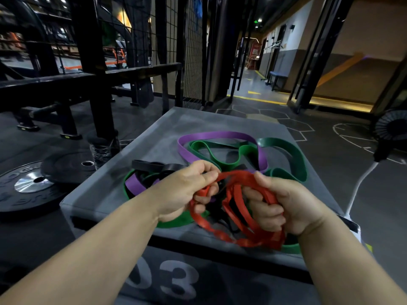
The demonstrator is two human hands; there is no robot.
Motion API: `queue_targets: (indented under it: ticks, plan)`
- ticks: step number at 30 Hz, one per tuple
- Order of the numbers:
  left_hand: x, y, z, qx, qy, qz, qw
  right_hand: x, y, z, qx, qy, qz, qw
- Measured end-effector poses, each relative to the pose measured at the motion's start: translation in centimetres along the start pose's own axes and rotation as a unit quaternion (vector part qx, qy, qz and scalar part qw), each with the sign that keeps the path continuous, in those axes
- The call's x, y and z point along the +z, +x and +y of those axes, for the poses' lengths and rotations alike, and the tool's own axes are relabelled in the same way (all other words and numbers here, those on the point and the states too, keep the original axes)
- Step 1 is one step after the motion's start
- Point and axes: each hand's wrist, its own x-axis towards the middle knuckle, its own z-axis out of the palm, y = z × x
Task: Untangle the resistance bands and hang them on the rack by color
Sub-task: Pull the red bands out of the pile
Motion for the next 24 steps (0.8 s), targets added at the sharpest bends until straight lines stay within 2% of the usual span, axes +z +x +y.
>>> queue_targets:
  ticks: [2, 4, 10, 12, 15, 17, 20, 24]
  plan:
    - [-0.6, 0.1, -0.2, 0.006, 0.087, -0.011, 0.996, -0.9, -0.3, -0.3, -0.03, 0.081, -0.064, 0.994]
    - [-1.0, 0.1, -0.4, 0.012, 0.15, -0.004, 0.989, -1.6, -0.7, -0.7, -0.059, 0.133, -0.095, 0.985]
    - [-0.8, 0.8, -0.6, 0.033, 0.05, 0.083, 0.995, -2.2, -1.0, -0.7, -0.087, 0.156, -0.093, 0.98]
    - [-1.0, 0.7, -0.8, 0.008, 0.043, 0.048, 0.998, -2.1, -0.9, -0.9, -0.109, 0.172, -0.088, 0.975]
    - [-1.2, 0.5, -1.3, -0.012, 0.133, -0.011, 0.991, -2.1, -1.1, -1.4, -0.158, 0.202, -0.073, 0.964]
    - [-1.4, 0.5, -1.6, -0.018, 0.147, -0.02, 0.989, -2.3, -1.5, -1.7, -0.18, 0.221, -0.061, 0.957]
    - [-1.6, 0.6, -1.5, -0.021, 0.1, 0.007, 0.995, -3.0, -1.9, -1.7, -0.188, 0.234, -0.037, 0.953]
    - [-1.9, 0.9, -1.0, 0.0, -0.066, 0.074, 0.995, -4.1, -1.7, -1.3, -0.178, 0.243, -0.019, 0.953]
